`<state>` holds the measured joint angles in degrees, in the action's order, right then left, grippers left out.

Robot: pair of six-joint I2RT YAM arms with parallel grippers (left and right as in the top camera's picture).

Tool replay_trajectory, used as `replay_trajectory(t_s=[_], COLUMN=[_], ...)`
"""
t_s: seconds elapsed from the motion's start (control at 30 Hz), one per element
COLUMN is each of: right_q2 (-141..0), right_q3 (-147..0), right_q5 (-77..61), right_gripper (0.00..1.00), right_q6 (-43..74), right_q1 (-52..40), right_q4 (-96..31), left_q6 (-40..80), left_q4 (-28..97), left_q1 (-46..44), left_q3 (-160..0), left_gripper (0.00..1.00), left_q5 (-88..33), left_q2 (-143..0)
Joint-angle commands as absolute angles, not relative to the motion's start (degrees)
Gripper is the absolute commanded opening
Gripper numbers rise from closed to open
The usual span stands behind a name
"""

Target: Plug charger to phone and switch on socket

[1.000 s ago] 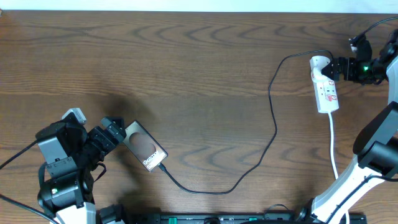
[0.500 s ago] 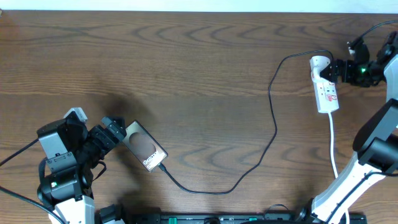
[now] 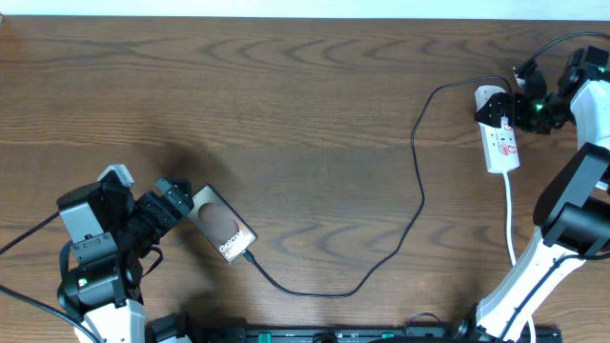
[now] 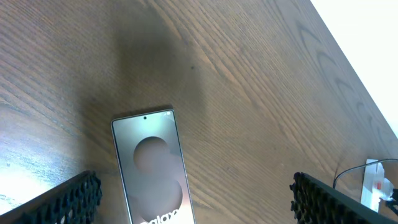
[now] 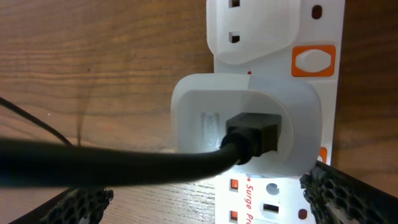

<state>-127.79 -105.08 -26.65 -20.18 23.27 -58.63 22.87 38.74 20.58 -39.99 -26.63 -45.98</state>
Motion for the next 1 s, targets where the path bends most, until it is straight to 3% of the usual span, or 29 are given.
replay_trajectory(t_s=[0.0, 0.97], right_q2=[-128.38, -132.92], right_q3=[-104.88, -104.84], right_q5=[-27.99, -31.68], right_gripper=[0.99, 0.99], right_q6=[-18.83, -14.15], right_q1=[22.65, 22.31], right_q4=[-58.63, -57.58], left_q6=[22.57, 22.59], left_q4=[38.79, 38.79], left_q1=[20.64, 20.64], left_q3=[-40.40, -40.40], left_gripper=[0.96, 0.96], left_q5=[-26.28, -26.28], left_q2=[-45.98, -45.98])
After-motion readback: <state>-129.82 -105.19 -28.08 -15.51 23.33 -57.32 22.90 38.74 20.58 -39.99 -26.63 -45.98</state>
